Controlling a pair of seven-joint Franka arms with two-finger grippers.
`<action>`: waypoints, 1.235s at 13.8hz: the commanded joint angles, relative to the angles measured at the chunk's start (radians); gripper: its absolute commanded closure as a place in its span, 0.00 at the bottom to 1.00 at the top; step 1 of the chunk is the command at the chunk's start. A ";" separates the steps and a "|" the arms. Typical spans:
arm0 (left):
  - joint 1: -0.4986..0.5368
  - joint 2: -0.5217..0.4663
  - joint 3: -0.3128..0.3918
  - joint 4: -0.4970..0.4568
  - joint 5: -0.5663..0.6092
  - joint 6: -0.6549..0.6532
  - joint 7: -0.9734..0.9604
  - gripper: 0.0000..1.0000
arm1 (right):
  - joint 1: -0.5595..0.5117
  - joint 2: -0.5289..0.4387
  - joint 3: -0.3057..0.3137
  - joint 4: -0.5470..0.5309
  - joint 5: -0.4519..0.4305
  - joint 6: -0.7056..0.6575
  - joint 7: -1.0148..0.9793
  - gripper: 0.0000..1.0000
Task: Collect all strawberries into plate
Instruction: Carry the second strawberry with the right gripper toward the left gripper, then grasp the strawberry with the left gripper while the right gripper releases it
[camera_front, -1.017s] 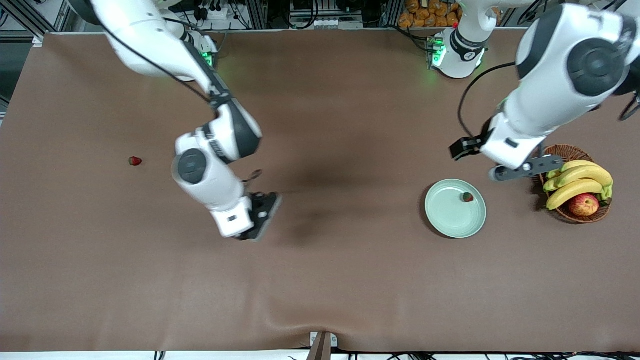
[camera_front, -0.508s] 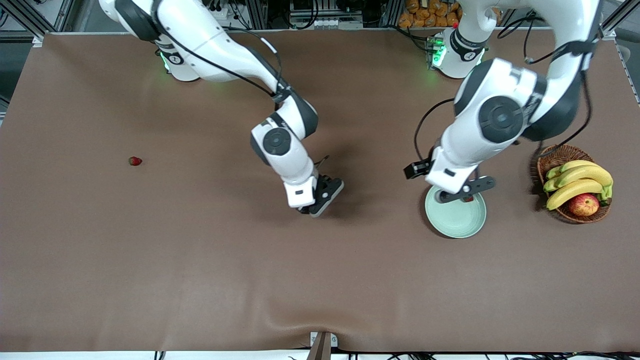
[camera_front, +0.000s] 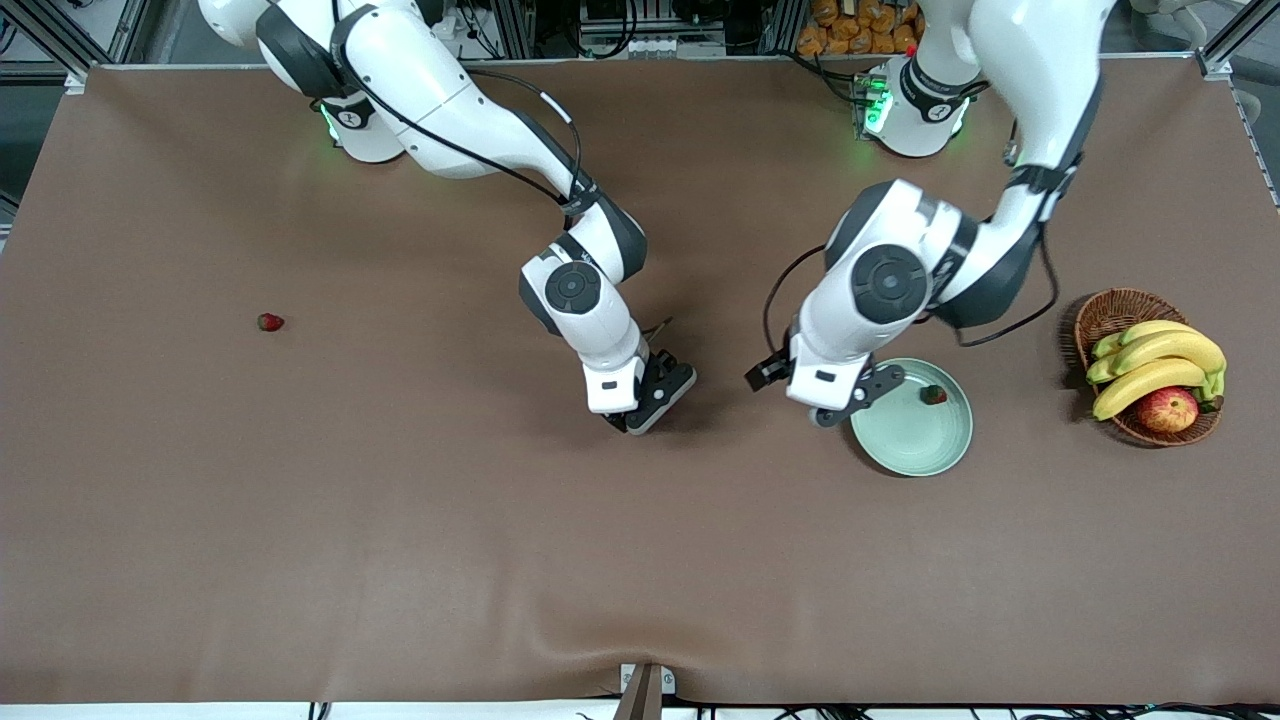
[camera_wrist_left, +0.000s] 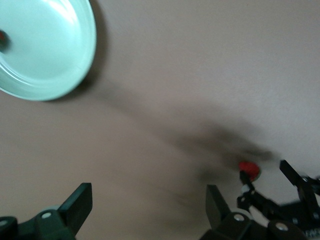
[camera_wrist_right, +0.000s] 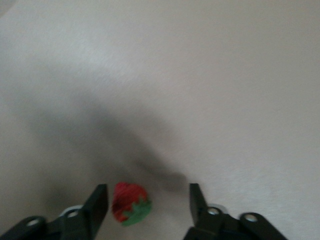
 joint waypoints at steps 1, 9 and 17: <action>-0.027 0.050 -0.002 0.022 0.020 0.073 -0.115 0.00 | -0.013 -0.079 -0.042 -0.020 -0.007 -0.056 0.022 0.00; -0.265 0.297 0.125 0.239 0.017 0.225 -0.505 0.00 | -0.359 -0.359 -0.077 -0.027 -0.007 -0.668 -0.062 0.00; -0.348 0.423 0.170 0.293 0.017 0.362 -0.638 0.12 | -0.735 -0.533 -0.077 -0.289 -0.013 -0.785 -0.297 0.00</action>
